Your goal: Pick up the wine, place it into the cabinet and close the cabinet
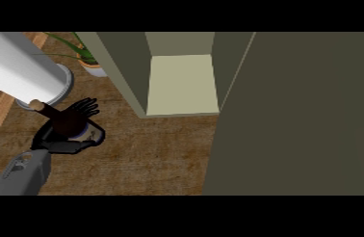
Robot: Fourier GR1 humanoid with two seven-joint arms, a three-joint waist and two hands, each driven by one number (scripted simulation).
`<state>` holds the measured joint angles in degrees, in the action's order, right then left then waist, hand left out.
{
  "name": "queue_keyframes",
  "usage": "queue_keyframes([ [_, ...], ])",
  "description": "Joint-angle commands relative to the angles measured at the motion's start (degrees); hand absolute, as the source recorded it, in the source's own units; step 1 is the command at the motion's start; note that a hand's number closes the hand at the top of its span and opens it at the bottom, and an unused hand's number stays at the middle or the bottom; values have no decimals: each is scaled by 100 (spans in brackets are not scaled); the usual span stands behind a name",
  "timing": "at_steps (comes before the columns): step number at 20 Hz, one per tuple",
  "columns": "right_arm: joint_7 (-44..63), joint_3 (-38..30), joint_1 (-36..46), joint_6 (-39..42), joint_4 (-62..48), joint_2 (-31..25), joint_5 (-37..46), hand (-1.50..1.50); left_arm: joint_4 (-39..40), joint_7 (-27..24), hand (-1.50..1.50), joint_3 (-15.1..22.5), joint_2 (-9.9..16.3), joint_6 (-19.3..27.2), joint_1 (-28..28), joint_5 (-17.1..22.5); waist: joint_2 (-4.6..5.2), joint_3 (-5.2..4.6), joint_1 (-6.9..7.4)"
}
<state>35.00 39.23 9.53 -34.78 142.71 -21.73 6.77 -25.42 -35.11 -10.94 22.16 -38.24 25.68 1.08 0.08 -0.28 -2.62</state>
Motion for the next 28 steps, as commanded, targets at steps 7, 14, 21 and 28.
queue_keyframes([
  [7,345,145,-217,-91,934,-371,517,-150,63,-954,150,129,49,-521,44,-42,-14,1,19],
  [14,147,216,-344,-303,877,-413,485,-150,-222,-1585,150,303,-86,-209,-366,-100,-31,7,86],
  [21,-22,145,-528,-372,868,-626,390,-150,-1162,-1350,150,186,-1453,1871,-1197,232,-66,28,235],
  [28,-248,46,-850,-455,1176,-950,256,-150,-2156,-807,150,469,-1651,1503,-1689,459,-69,33,185],
])
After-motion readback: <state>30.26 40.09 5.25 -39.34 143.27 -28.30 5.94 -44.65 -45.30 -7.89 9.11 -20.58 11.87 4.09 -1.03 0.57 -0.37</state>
